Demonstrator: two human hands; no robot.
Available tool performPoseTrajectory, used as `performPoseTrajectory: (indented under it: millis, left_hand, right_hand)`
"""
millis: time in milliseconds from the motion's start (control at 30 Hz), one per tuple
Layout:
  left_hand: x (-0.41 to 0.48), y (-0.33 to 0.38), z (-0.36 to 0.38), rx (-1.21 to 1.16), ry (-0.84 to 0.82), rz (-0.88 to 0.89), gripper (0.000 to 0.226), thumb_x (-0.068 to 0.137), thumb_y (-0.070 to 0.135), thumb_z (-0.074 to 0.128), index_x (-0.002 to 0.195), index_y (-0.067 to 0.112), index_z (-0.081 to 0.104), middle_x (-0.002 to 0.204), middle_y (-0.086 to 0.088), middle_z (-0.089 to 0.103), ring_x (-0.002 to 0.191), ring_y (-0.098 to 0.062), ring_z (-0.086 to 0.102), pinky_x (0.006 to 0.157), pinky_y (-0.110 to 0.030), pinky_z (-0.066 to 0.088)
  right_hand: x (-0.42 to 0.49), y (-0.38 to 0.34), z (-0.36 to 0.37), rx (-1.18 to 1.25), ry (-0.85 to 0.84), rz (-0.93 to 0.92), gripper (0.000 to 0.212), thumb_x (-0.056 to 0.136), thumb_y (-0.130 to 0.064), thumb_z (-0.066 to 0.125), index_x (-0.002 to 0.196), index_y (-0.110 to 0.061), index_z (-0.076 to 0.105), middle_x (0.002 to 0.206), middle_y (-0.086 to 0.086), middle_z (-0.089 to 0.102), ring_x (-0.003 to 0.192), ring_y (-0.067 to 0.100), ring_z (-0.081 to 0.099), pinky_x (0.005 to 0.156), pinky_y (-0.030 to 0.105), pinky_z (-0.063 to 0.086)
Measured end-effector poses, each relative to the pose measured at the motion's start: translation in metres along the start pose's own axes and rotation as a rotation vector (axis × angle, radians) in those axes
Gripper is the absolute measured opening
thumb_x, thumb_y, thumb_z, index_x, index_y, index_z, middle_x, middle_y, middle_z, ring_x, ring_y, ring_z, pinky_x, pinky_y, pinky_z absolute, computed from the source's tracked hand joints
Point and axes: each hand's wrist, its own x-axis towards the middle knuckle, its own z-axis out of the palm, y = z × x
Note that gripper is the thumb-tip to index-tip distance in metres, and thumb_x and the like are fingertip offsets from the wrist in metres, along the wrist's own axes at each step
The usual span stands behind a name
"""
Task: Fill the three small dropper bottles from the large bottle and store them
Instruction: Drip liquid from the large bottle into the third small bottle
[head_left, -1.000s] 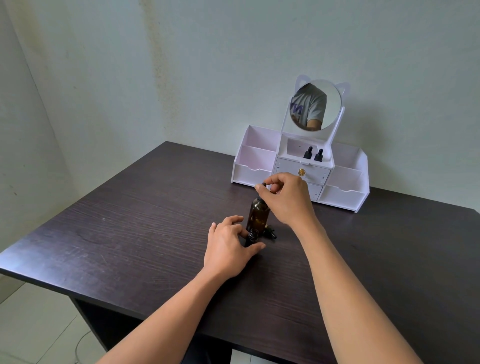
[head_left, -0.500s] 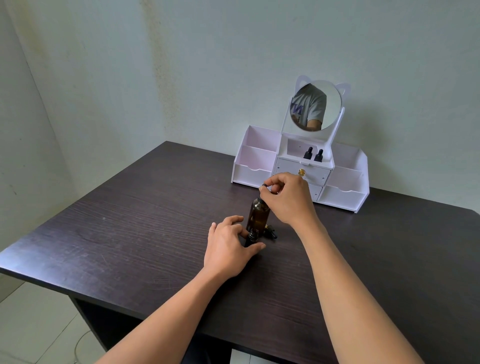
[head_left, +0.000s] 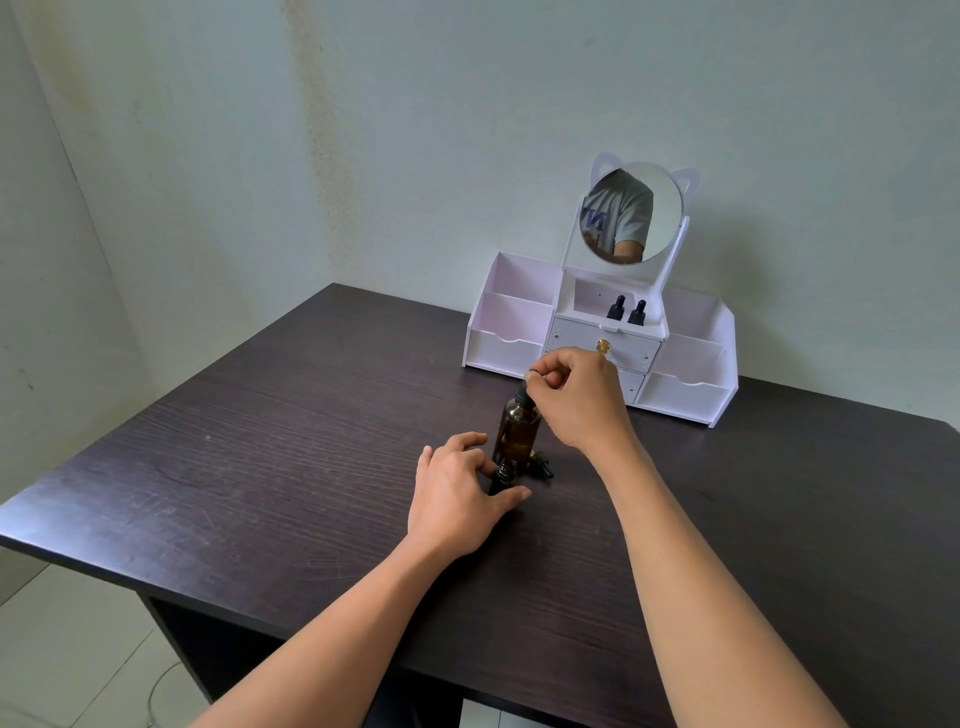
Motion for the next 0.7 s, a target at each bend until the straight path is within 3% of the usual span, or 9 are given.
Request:
performPoseTrajectory:
  millis: [133, 300, 500, 567, 700]
  left_hand:
    - [0.0002, 0.0001, -0.0003, 0.003, 0.0, 0.001, 0.035, 0.074, 0.061, 0.075, 0.087, 0.029, 0.068, 0.146, 0.012, 0.046, 0.135, -0.01, 0.038, 0.122, -0.046, 0.014]
    - [0.0002, 0.0005, -0.0011, 0.002, -0.01, -0.006, 0.033, 0.075, 0.06, 0.075, 0.087, 0.03, 0.067, 0.147, 0.012, 0.045, 0.136, -0.01, 0.037, 0.122, -0.048, 0.016]
    - [0.0002, -0.0012, 0.0011, -0.002, 0.006, 0.0, 0.037, 0.074, 0.061, 0.075, 0.088, 0.028, 0.069, 0.146, 0.013, 0.046, 0.135, -0.009, 0.038, 0.122, -0.045, 0.015]
    - [-0.0001, -0.0017, 0.0014, -0.002, 0.007, 0.0, 0.039, 0.074, 0.061, 0.075, 0.09, 0.026, 0.07, 0.146, 0.013, 0.046, 0.134, -0.01, 0.038, 0.122, -0.046, 0.016]
    - [0.0004, -0.0017, 0.0012, 0.004, 0.002, -0.007, 0.038, 0.074, 0.061, 0.075, 0.09, 0.027, 0.07, 0.146, 0.013, 0.045, 0.135, -0.01, 0.038, 0.122, -0.047, 0.016]
  right_hand:
    - [0.0016, -0.0009, 0.0009, 0.007, -0.003, -0.005, 0.003, 0.087, -0.019, 0.072, 0.087, -0.018, 0.07, 0.067, -0.008, 0.058, 0.062, 0.004, 0.055, 0.065, 0.024, 0.05]
    - [0.0009, -0.0001, -0.001, 0.015, 0.008, -0.013, 0.019, 0.085, -0.027, 0.075, 0.099, -0.017, 0.069, 0.072, -0.009, 0.056, 0.063, 0.003, 0.054, 0.063, 0.016, 0.044]
    - [0.001, 0.0, -0.0012, -0.014, -0.017, 0.008, 0.003, 0.089, -0.018, 0.07, 0.088, -0.016, 0.07, 0.062, -0.01, 0.054, 0.057, 0.003, 0.052, 0.062, 0.02, 0.043]
    - [0.0013, 0.0, -0.0001, -0.035, -0.018, -0.006, 0.01, 0.09, -0.015, 0.067, 0.081, -0.016, 0.069, 0.06, -0.009, 0.054, 0.055, 0.003, 0.051, 0.061, 0.021, 0.042]
    - [0.0011, -0.0002, 0.0005, 0.003, -0.008, -0.025, 0.009, 0.086, -0.025, 0.074, 0.092, -0.019, 0.07, 0.069, -0.008, 0.057, 0.062, 0.004, 0.054, 0.063, 0.021, 0.045]
